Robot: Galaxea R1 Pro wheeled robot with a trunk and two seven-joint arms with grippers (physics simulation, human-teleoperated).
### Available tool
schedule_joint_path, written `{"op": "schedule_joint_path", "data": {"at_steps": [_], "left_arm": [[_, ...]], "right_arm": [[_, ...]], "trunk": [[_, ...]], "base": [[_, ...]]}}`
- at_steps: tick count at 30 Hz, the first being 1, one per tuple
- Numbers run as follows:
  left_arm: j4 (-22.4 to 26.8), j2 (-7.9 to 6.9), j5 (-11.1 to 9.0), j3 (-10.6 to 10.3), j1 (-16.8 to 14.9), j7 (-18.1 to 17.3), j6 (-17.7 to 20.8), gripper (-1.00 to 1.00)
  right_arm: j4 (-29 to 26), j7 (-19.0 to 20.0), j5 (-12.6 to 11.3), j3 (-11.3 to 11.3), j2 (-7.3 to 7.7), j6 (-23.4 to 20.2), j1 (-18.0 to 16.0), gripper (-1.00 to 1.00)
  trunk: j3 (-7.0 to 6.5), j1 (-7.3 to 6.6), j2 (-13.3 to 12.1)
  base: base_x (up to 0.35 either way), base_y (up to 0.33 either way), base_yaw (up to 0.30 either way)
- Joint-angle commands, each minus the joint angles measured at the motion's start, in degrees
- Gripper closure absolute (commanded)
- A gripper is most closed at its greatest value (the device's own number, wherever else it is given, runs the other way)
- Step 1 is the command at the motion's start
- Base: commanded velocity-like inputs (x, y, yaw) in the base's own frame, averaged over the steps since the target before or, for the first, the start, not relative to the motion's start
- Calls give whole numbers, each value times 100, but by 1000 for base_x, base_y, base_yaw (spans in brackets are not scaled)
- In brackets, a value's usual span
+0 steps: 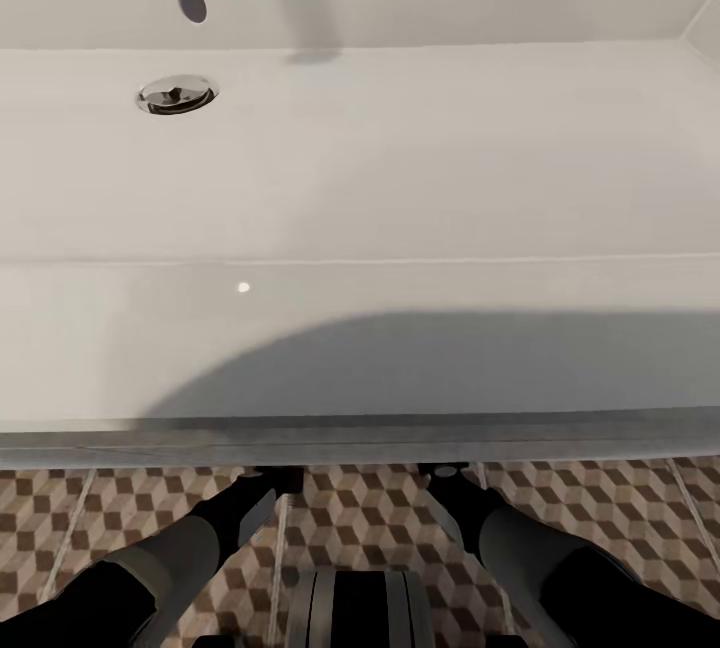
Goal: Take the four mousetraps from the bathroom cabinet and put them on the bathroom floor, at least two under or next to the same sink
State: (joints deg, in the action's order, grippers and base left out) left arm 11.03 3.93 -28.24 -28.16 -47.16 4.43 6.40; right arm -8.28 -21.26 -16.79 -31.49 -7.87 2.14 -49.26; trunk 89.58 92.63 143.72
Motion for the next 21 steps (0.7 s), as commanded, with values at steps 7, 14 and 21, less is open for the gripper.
{"op": "schedule_joint_path", "data": {"at_steps": [7,14,21], "left_arm": [[13,0,-49,-49,-44,40,33,100],[9,3,-50,-49,-98,40,48,100],[5,-5,-57,-43,-128,40,51,100]], "right_arm": [[13,-12,-97,-42,-4,-34,-124,100],[19,-18,-119,-42,-12,-54,-177,100],[34,-18,-122,-42,-11,-55,-180,100]], "trunk": [[3,-1,1],[3,-1,1],[3,-1,1]], "base": [[0,0,0],[0,0,0],[0,0,0]]}}
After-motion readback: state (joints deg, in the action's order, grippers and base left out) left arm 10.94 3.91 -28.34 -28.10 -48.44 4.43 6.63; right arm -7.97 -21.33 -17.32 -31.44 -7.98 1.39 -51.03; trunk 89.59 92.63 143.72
